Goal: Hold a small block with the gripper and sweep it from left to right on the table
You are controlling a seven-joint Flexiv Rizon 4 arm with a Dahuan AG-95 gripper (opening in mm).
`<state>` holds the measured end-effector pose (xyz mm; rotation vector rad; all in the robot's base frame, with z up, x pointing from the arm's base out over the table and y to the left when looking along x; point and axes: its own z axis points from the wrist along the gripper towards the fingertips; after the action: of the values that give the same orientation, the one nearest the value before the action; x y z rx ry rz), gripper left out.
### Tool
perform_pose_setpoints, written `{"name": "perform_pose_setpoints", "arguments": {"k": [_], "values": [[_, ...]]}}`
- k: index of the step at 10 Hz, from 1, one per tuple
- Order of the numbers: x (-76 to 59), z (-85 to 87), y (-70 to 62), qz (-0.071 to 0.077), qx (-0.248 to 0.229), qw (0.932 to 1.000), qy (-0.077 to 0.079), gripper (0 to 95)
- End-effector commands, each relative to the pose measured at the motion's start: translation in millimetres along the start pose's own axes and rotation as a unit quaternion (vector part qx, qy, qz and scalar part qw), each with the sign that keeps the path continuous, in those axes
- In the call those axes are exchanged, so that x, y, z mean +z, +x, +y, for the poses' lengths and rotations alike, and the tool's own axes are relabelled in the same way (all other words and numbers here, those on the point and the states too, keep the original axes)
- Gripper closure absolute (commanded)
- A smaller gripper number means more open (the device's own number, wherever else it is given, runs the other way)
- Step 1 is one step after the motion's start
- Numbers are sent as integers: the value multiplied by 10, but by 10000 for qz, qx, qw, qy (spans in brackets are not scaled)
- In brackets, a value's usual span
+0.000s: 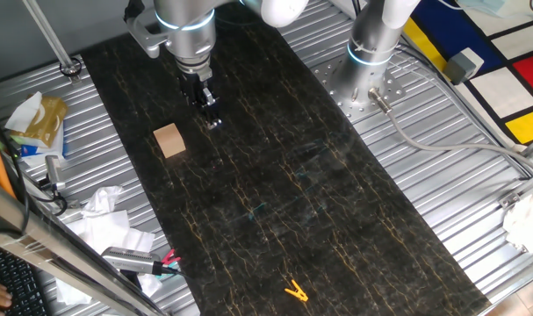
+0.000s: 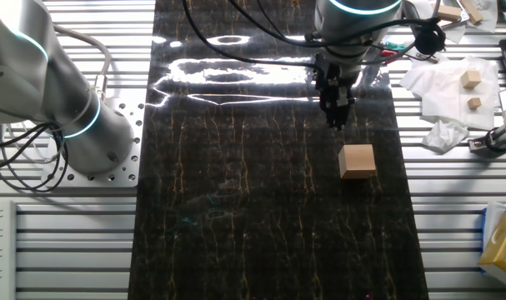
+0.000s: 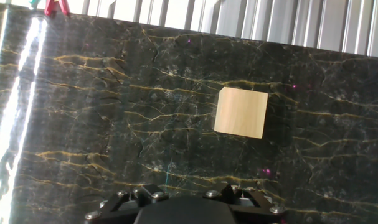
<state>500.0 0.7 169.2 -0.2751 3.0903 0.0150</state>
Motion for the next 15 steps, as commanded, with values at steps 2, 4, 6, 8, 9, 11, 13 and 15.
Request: {"name": "perform_pose_setpoints", "arguments": {"k": [2,4,6,8,9,11,13,15], "values": [[1,-2,-4,12,-43,10000,10,190],[1,-2,-4,19,-111,9999,5,190],[1,-1,-4,16,-104,9999,3,190],[2,-1,-4,16,-106,9999,4,190],[2,-1,-4,17,-105,9999,6,190],[2,-1,-4,19,-100,9999,13,190],[2,-1,-4,23,-82,10000,18,190],[2,-1,-4,21,-62,10000,20,190]]}}
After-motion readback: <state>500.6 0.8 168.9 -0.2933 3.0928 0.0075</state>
